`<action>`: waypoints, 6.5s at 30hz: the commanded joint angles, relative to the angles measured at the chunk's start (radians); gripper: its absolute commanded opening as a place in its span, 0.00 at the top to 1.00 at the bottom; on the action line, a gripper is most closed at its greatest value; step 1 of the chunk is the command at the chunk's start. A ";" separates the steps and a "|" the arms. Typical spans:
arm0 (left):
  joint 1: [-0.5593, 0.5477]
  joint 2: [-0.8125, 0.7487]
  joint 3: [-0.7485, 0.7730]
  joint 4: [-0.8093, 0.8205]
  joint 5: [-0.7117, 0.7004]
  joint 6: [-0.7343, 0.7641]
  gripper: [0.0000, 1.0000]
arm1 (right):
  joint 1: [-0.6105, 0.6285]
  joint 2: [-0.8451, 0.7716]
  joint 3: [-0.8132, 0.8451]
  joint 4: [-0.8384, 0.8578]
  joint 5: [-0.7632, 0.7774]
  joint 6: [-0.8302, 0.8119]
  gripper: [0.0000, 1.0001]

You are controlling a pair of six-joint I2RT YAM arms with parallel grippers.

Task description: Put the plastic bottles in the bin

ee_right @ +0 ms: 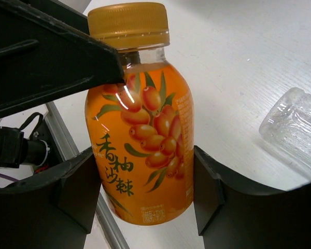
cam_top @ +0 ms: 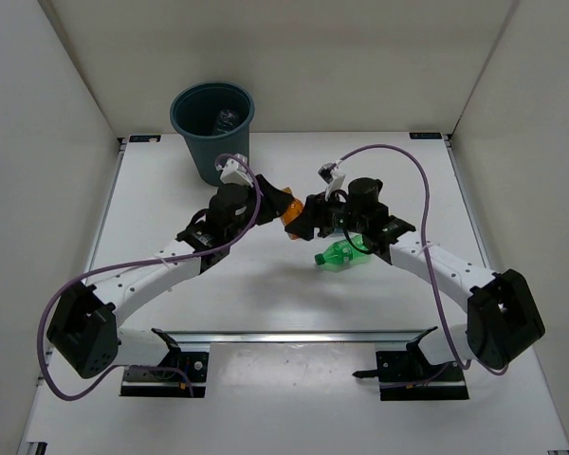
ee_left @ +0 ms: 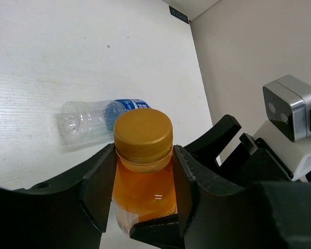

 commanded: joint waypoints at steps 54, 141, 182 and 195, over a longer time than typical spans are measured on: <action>0.485 0.845 1.350 -0.117 -0.569 0.683 0.08 | -0.207 -0.167 -0.001 -0.622 0.593 0.251 0.01; 0.023 -0.216 -0.266 0.055 0.098 0.011 0.01 | 0.106 -0.058 -0.111 0.113 -0.018 -0.091 0.78; 0.316 0.066 0.381 -0.082 -0.228 0.475 0.89 | -0.041 -0.141 -0.042 -0.231 0.265 -0.025 0.01; 0.388 0.773 1.167 0.206 -0.678 0.882 0.82 | -0.143 -0.099 0.010 -0.552 0.603 0.205 0.01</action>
